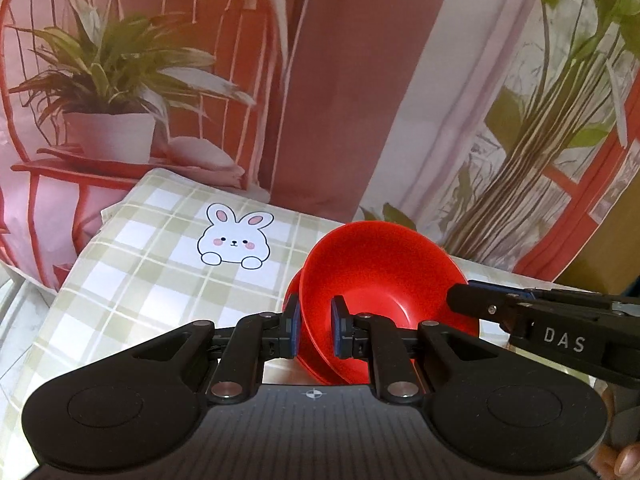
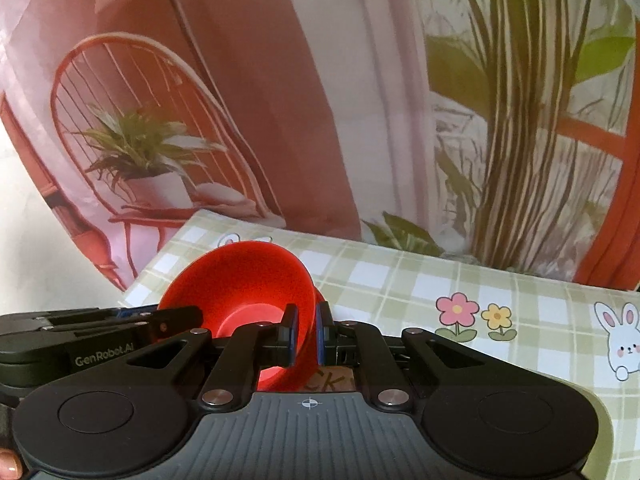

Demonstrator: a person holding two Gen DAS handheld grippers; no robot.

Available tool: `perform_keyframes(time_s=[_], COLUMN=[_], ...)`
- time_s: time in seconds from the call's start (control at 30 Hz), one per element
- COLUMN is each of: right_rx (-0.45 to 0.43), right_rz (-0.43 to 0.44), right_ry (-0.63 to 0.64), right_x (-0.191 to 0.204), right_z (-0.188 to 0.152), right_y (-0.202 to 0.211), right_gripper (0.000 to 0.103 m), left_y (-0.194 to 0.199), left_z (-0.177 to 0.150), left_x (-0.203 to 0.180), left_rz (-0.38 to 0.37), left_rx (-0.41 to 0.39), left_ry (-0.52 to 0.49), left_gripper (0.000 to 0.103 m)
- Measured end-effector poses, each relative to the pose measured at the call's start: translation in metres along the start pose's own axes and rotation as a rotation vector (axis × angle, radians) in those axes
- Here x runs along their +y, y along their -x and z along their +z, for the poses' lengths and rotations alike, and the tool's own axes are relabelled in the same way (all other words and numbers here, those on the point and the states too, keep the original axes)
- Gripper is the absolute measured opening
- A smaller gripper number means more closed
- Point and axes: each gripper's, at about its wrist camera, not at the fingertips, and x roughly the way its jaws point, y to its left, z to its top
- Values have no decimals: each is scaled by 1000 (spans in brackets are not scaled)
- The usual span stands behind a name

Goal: Organize plates and bowls

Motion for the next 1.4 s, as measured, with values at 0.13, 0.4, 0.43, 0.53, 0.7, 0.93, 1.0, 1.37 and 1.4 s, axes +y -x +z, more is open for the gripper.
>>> perform_keyframes(time_s=[0.13,0.4,0.43,0.53,0.7,0.93,1.0,1.37,1.4], right_rx=[4,19,21,26,35,50,60,90,92], right_rz=[2,2,3,1,-10,-16,-11,28,29], right_ry=[-19,-9,-8,3,4,-32,-53,-111,-118], right_x=[-3,-4,-3,-2,-3,-9,-12,-15,-15], right_z=[-1,-3,-4,-5,-8,-11,-13,-16,-17], right_y=[-4,-10,-11,-13,-17,-24,-27,-34,-32], right_gripper=[9,9,9,9,11,16,16,13,13], left_y=[-2,-9,-9,-9,-11,-22,-25,-30,-28], left_z=[-2,-3,-3,-4,-4,-8,-11,-16,-17], left_x=[-3,-2,-1,1,9,15,16,14,14], left_rz=[9,16,15,19,25,19,8,0,3], left_rx=[-3,2,3,1,0,24,28,18,19], left_ry=[-25,-36,-34,-33,-11,27,41,63,61], left_gripper=[17,17,17,18,18,26,26,18,18])
